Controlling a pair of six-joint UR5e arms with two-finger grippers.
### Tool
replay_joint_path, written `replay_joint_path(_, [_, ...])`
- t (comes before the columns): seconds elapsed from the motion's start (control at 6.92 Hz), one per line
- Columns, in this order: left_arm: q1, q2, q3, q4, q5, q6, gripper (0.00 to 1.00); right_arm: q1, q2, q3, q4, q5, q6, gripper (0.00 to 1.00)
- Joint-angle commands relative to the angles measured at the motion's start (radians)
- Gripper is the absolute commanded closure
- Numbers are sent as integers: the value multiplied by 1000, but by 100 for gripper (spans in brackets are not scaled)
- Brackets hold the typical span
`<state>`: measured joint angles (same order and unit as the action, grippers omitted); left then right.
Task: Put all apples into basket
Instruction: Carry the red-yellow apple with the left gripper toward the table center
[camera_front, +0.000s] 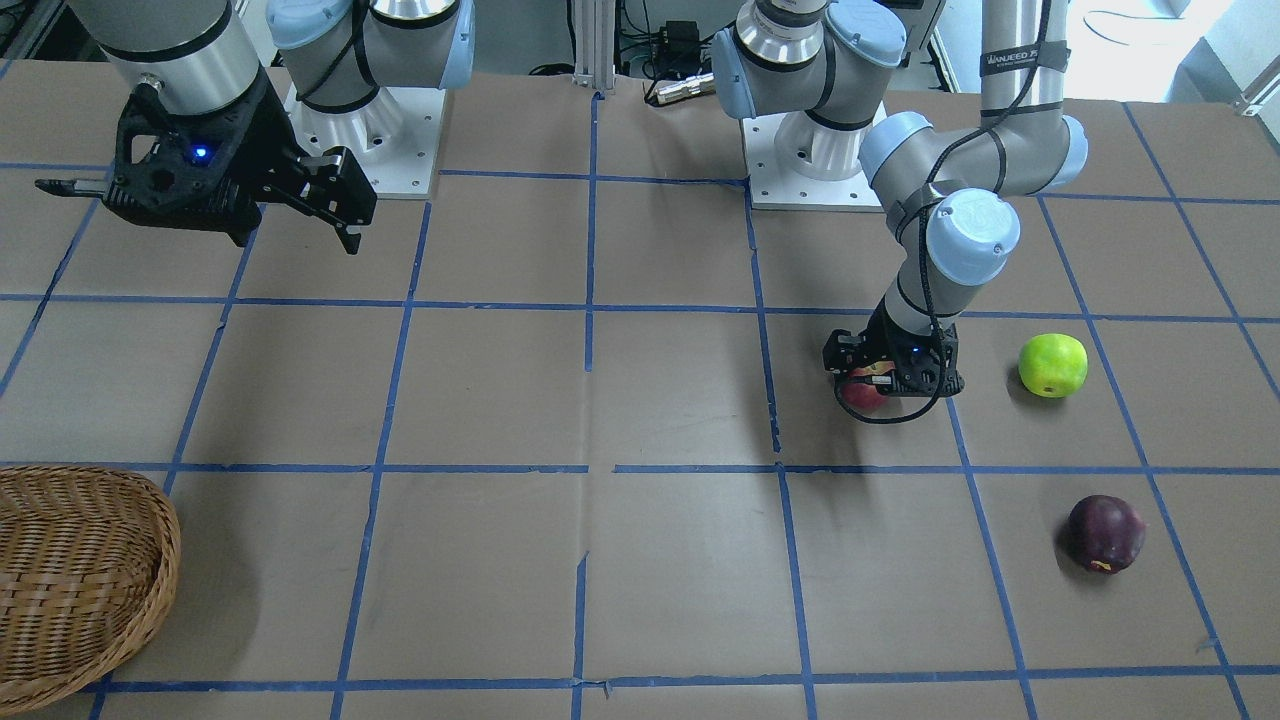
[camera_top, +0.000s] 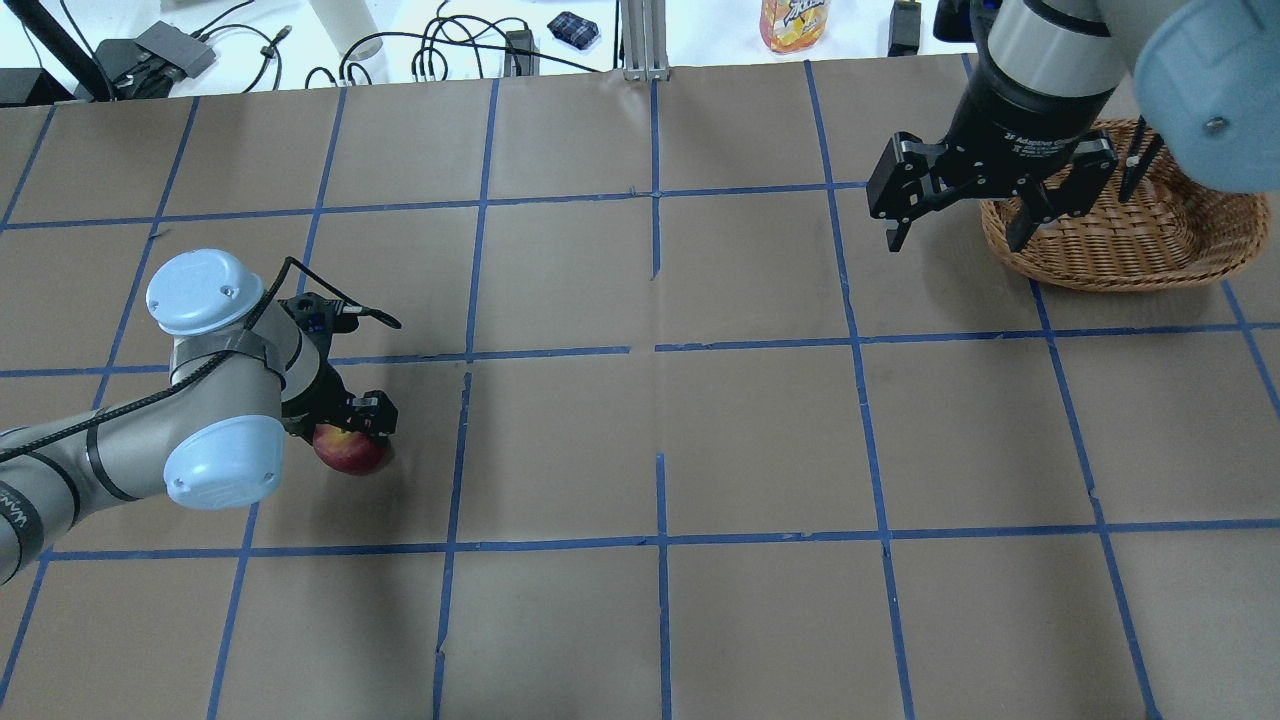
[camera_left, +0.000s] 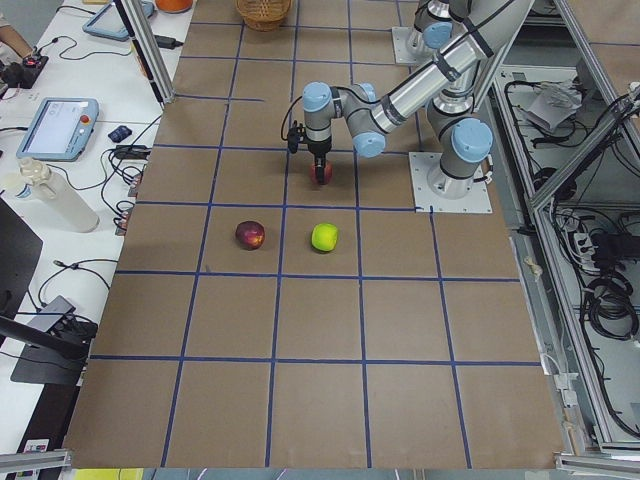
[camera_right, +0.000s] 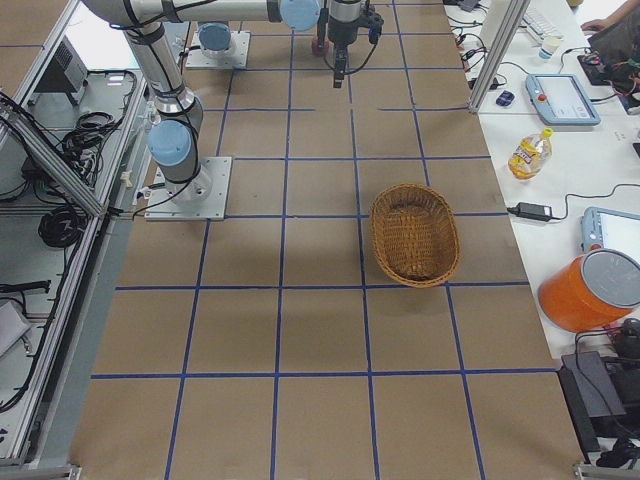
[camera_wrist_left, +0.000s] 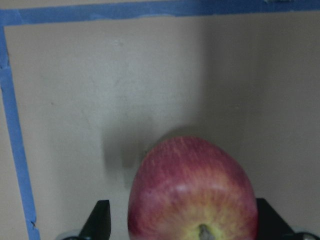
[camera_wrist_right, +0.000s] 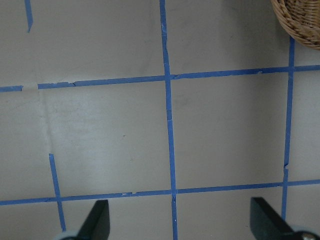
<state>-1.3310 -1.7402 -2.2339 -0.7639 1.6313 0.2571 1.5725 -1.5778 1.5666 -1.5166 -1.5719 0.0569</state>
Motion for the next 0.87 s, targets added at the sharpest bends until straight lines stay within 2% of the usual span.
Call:
replay_joint_path(0.0, [-16,-5,14,51,-5,-91,81,0,-1,1,1,1,-2,0])
replay_joint_path(0.14, [-39,-2,37,49,-36,-199,80,0,-1,1,1,1,-2,0])
replay_joint_path(0.29, [-95,-5,104,35,-118,-281,74,0,1,1,4,1,1,0])
replay_joint_path(0.72, [-340,-74,307,-32,-131,-642,71,0,2,1,1,1,8,0])
